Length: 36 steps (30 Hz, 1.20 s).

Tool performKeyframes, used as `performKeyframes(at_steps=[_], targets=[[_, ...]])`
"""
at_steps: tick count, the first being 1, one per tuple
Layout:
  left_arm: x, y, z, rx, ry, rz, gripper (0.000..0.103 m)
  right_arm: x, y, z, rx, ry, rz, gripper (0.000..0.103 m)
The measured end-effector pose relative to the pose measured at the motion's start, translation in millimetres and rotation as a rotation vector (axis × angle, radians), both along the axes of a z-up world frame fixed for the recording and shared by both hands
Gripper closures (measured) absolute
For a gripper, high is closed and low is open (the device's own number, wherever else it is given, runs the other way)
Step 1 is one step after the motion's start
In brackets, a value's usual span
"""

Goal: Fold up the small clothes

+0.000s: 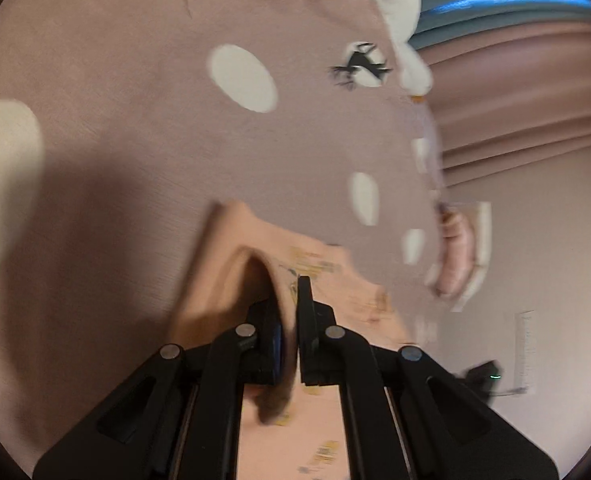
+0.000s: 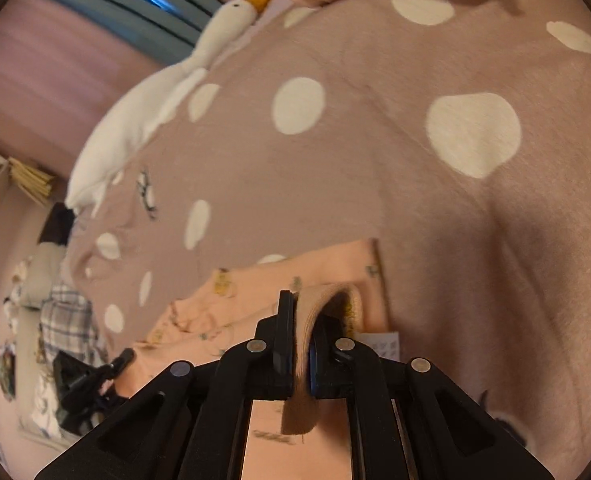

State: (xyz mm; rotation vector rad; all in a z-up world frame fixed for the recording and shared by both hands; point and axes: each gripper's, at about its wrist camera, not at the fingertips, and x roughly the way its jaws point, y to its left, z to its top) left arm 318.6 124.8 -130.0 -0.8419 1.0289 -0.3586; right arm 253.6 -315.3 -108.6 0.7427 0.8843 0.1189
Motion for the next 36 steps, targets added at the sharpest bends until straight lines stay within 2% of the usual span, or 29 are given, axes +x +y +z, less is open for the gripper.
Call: performKeyframes(at_steps=[1,5,8,10,13,15,16,19,22,27,32,36], targets=[[-0.9,2.1,1.1,0.019,-0.001,-0.002,0.096,-1.3,-2.0,1.4,-0.017,-0.001,-0.007,0.094],[-14.5,20.6,14.9,0.094,-0.029,-0.001,0.095,-9.6,-15.5,10.3,-0.07,-0.004,-0.046,0.094],[-32.2,24.4,29.9,0.153,-0.074,-0.038,0.095,-23.5,-18.6,24.4,-0.115,-0.052,-0.031,0.093],[-48.2,17.1,38.4,0.192,-0.116,-0.092,0.095,-32.9,-11.1,31.9,-0.133,-0.092,0.036,0.093],[-73.2,-4.5,46.5,0.253,-0.168,-0.202,0.095,-50.4,20.5,37.2,-0.194,-0.138,0.214,0.093],[-86.9,-22.8,44.2,0.28,-0.181,-0.282,0.094,-55.9,40.5,32.6,-0.234,-0.139,0.304,0.093],[-91.3,-36.3,39.5,0.326,-0.185,-0.323,0.094,-57.6,55.9,26.4,-0.282,-0.122,0.356,0.093],[-86.6,-60.9,20.3,0.466,-0.158,-0.374,0.094,-51.4,81.6,6.8,-0.414,-0.067,0.413,0.093],[-71.4,-71.8,13.9,0.519,-0.172,-0.357,0.094,-39.3,92.5,-2.5,-0.502,-0.055,0.411,0.093],[-28.2,-78.7,16.9,0.493,-0.16,-0.297,0.094,-4.3,92.9,4.2,-0.527,-0.088,0.354,0.093],[20.7,-69.8,32.4,0.366,-0.136,-0.151,0.094,37.4,88.5,25.7,-0.511,-0.134,0.245,0.093],[23.9,-55.7,55.4,0.355,-0.148,-0.091,0.094,50.8,75.5,41.7,-0.493,-0.137,0.157,0.093]])
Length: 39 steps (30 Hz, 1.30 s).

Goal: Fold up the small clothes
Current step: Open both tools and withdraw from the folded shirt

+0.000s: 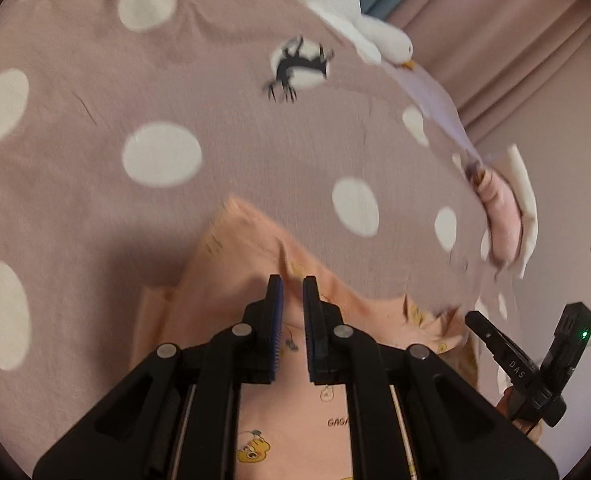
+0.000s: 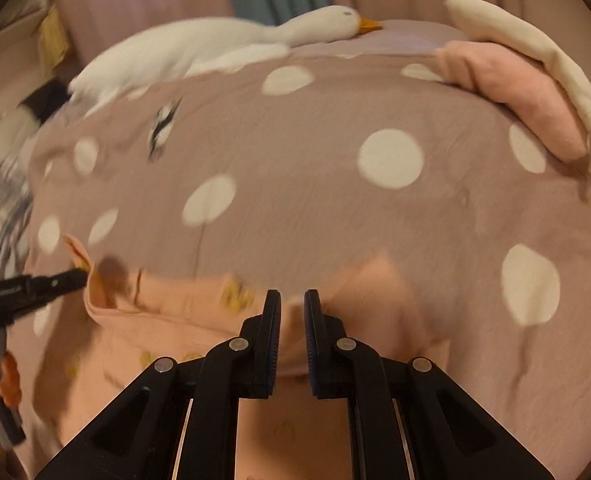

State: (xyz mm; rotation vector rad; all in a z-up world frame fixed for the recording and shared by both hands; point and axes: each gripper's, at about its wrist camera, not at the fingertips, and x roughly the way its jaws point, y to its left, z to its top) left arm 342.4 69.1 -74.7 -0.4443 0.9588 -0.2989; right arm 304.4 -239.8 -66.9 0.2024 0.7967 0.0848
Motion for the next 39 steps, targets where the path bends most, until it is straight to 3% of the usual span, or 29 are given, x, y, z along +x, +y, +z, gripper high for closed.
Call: performKeyframes(at_steps=[4,7,12,14,16,19,21,22,23,27,33,36,38,39], targets=[[-15.7,8.4,8.9,0.032,-0.028,-0.017,0.085,-18.9,-6.0,4.6,0.005,-0.025,-0.005,0.093],[-33.2,6.4,0.1,0.052,-0.008,-0.076,0.085,-29.3,-7.7,1.6,0.031,-0.021,0.036,0.093],[-66.7,-7.1,-21.8,0.162,-0.006,-0.187,0.084,-29.4,-2.7,-15.4,0.089,0.071,0.15,0.093],[-79.8,-8.8,-36.1,0.223,0.013,-0.216,0.084,-19.0,-7.9,-26.6,0.054,0.127,0.095,0.093],[-89.9,-7.1,-42.0,0.251,0.0,-0.235,0.084,-10.8,-24.6,-29.0,0.03,0.125,-0.008,0.093],[-101.0,-2.4,-39.3,0.261,-0.017,-0.244,0.082,-6.5,-63.7,-24.1,0.139,0.098,-0.155,0.093],[-102.5,0.6,-40.0,0.251,-0.016,-0.24,0.082,-5.5,-86.6,-22.2,0.253,0.08,-0.201,0.078],[-103.1,2.1,-40.6,0.245,-0.014,-0.238,0.082,-4.4,-93.8,-22.9,0.297,0.077,-0.207,0.061],[-103.9,4.7,-42.1,0.232,-0.013,-0.233,0.082,-1.8,-99.7,-25.2,0.344,0.08,-0.208,0.053],[-108.4,12.5,-44.1,0.191,-0.006,-0.212,0.082,14.9,-99.2,-37.2,0.409,0.126,-0.179,0.054],[-109.3,12.1,-42.0,0.185,0.0,-0.211,0.082,20.0,-79.0,-30.5,0.362,0.087,-0.121,0.054],[-108.1,12.9,-42.0,0.182,0.003,-0.213,0.082,31.8,-71.8,-39.2,0.321,0.175,-0.088,0.058],[-107.5,14.5,-42.3,0.172,0.005,-0.212,0.082,35.5,-68.1,-41.1,0.29,0.207,-0.058,0.085],[-107.4,15.2,-42.6,0.169,0.006,-0.211,0.082,34.3,-66.6,-38.0,0.268,0.194,-0.053,0.094]])
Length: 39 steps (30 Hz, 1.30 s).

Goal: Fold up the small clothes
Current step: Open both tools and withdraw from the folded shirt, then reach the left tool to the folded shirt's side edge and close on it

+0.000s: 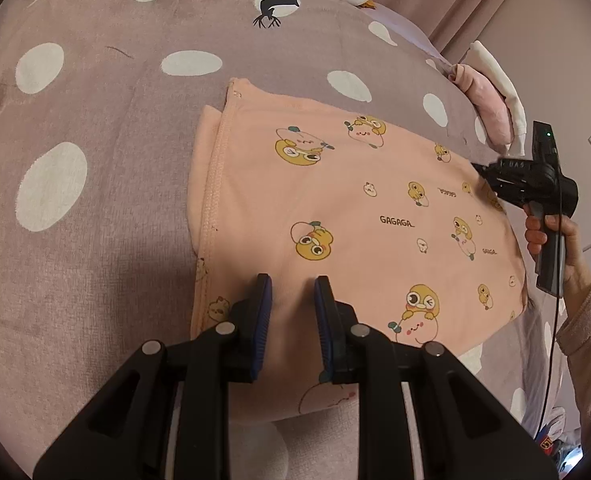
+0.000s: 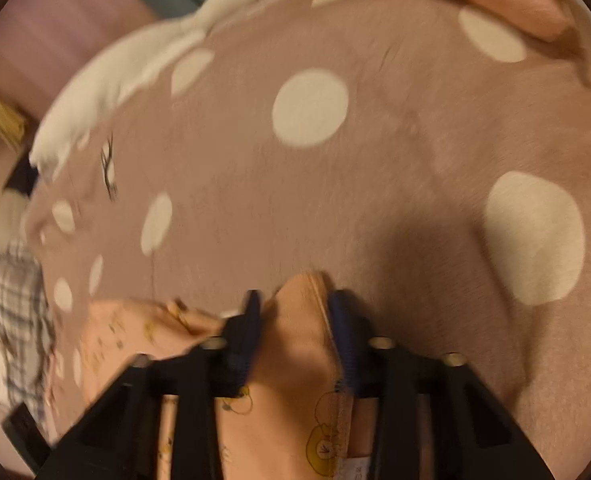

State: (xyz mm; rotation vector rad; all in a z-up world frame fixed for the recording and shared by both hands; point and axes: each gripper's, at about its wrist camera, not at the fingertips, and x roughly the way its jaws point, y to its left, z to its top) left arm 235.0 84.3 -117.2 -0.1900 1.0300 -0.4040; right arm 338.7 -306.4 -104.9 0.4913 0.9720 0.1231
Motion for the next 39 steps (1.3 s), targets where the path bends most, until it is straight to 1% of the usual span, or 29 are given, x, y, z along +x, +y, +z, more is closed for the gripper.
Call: performKeyframes(at_steps=[1,2,3,4,5,6,7,10,12,13,14,15,16,18,20,21,22,24,26,28,30,33,34,36,37,38,39], targets=[[0.2,0.1,0.0,-0.001,0.001,0.0,0.082,-4.5,1.5,7.4,-0.005,-0.041,0.018,0.097],[0.3,0.2,-0.1,-0.001,0.001,0.0,0.082,-9.2,2.1,14.6,-0.012,-0.081,0.026,0.097],[0.2,0.3,-0.2,-0.001,0.0,0.0,0.082,-18.2,2.3,26.6,-0.049,-0.139,0.014,0.098],[0.2,0.2,-0.2,0.0,0.001,-0.001,0.082,-24.5,1.8,35.4,-0.113,-0.176,-0.023,0.098],[0.6,0.1,-0.3,0.003,0.001,-0.002,0.082,-27.7,0.1,39.8,-0.16,-0.194,-0.051,0.098],[1.1,-0.4,-0.1,0.007,0.003,-0.002,0.082,-28.0,-2.5,41.4,-0.189,-0.192,-0.081,0.098],[1.4,-0.3,-0.1,0.009,0.005,-0.002,0.082,-24.5,-5.2,39.1,-0.209,-0.169,-0.1,0.098],[2.6,-0.3,0.0,0.012,0.011,0.0,0.081,-17.0,-12.2,31.5,-0.248,-0.097,-0.111,0.098],[2.6,-0.3,-0.1,0.013,0.013,0.0,0.081,-26.4,-13.2,36.5,-0.243,-0.128,-0.121,0.098],[2.9,-0.2,-0.2,0.012,0.014,0.001,0.081,-36.8,-11.9,42.4,-0.212,-0.166,-0.115,0.098],[3.2,0.1,0.0,0.011,0.016,0.002,0.081,-44.7,-9.4,45.6,-0.187,-0.186,-0.093,0.098],[2.7,-0.3,-0.1,0.011,0.017,0.005,0.081,-55.6,-2.8,48.5,-0.168,-0.203,-0.04,0.098],[2.7,-0.5,0.0,0.011,0.018,0.007,0.081,-62.9,9.6,48.0,-0.172,-0.207,0.007,0.098],[0.8,-1.0,0.3,0.019,0.018,0.008,0.082,-80.7,28.7,47.0,-0.197,-0.201,0.1,0.098],[-4.0,-2.0,0.7,0.042,0.015,0.0,0.082,-106.8,49.1,39.3,-0.248,-0.183,0.207,0.098],[-5.5,-2.2,0.3,0.05,0.014,-0.004,0.082,-115.0,53.4,33.9,-0.268,-0.164,0.235,0.098],[-10.0,-2.1,-0.4,0.065,0.012,-0.013,0.082,-126.1,57.3,22.6,-0.294,-0.118,0.258,0.098],[-16.3,1.0,-1.6,0.069,0.006,-0.022,0.082,-140.0,58.5,6.0,-0.337,-0.055,0.277,0.098],[-25.9,6.7,-2.8,0.059,0.007,-0.027,0.082,-159.4,57.0,-6.7,-0.376,-0.041,0.289,0.098],[-33.1,10.8,-5.6,0.054,0.012,-0.029,0.082,-175.9,54.7,-11.9,-0.379,-0.029,0.275,0.098],[-41.5,15.7,-7.1,0.037,0.005,-0.03,0.082,-185.5,51.8,-14.6,-0.385,-0.043,0.271,0.098],[-54.0,24.1,-2.8,-0.007,0.013,-0.01,0.082,-190.8,45.4,-11.2,-0.35,-0.024,0.25,0.098],[-58.4,26.9,-0.1,-0.022,0.02,-0.005,0.079,-193.1,46.0,-8.2,-0.351,-0.015,0.248,0.098],[-67.9,33.8,5.5,-0.047,0.017,0.007,0.064,-197.1,44.5,-2.3,-0.351,-0.011,0.242,0.097],[-72.6,40.0,9.1,-0.046,-0.001,0.026,0.048,-204.7,45.8,3.2,-0.327,-0.033,0.238,0.096],[-73.2,45.1,11.6,-0.047,-0.013,0.047,0.036,-208.5,44.6,5.9,-0.307,-0.049,0.235,0.093],[-72.7,50.4,13.5,-0.059,-0.018,0.07,0.036,-210.2,44.5,9.0,-0.286,-0.063,0.231,0.091]])
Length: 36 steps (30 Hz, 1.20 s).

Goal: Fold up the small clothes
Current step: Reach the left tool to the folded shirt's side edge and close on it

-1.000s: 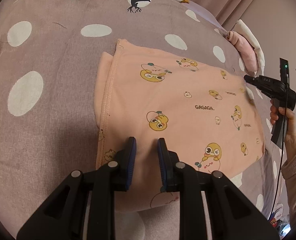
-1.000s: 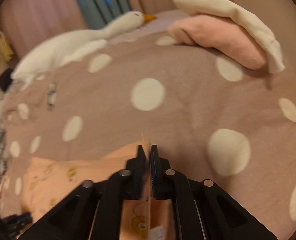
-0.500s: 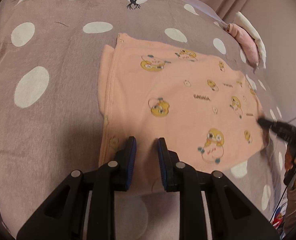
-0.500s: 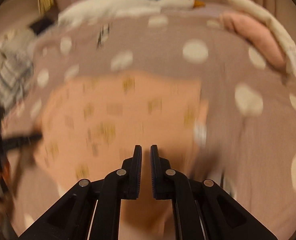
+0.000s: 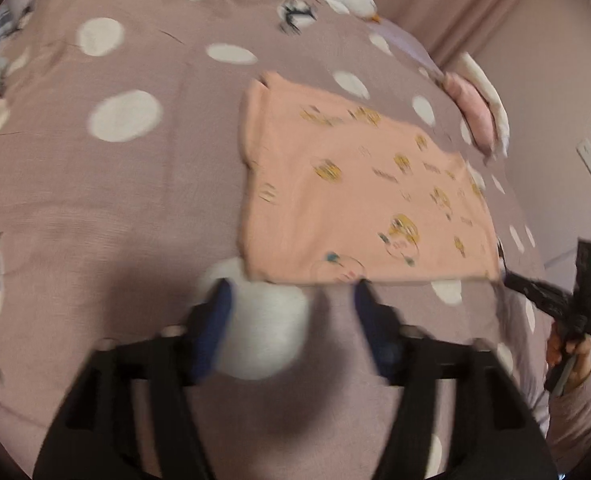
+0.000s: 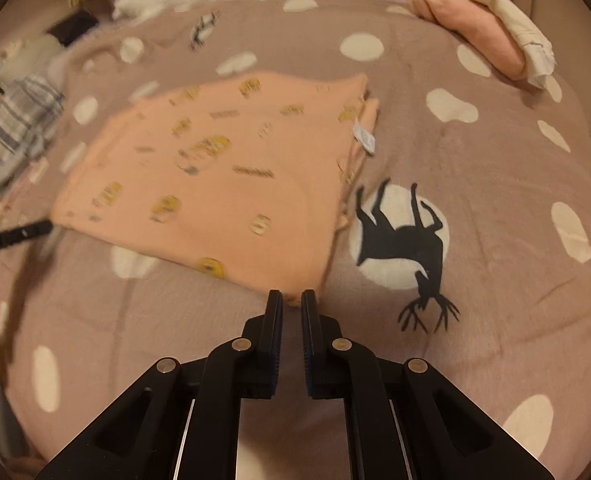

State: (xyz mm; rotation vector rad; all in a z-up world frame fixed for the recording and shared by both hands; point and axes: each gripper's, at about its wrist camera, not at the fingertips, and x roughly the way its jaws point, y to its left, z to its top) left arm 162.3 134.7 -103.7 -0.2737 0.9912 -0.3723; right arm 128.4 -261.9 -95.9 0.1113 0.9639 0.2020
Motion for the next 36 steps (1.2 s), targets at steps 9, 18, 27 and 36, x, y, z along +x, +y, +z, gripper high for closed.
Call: performKeyframes(at_steps=[9,18,27,36], targets=[[50.1,8.0,-10.6,-0.199,0.099,0.077,0.036,20.5,32.2,8.6,0.174,-0.038,0.029,0.071],[99.7,-18.9,-13.7,-0.303,0.165,0.027,0.036,81.1,65.8,9.0,0.234,-0.046,0.04,0.071],[110.2,-15.5,-21.9,-0.217,0.186,0.054,0.087,154.6,101.2,14.9,0.175,-0.066,0.038,0.071],[112.9,-17.3,-22.5,-0.177,0.188,0.038,0.088,207.5,122.1,-11.2,0.024,0.035,-0.013,0.079]])
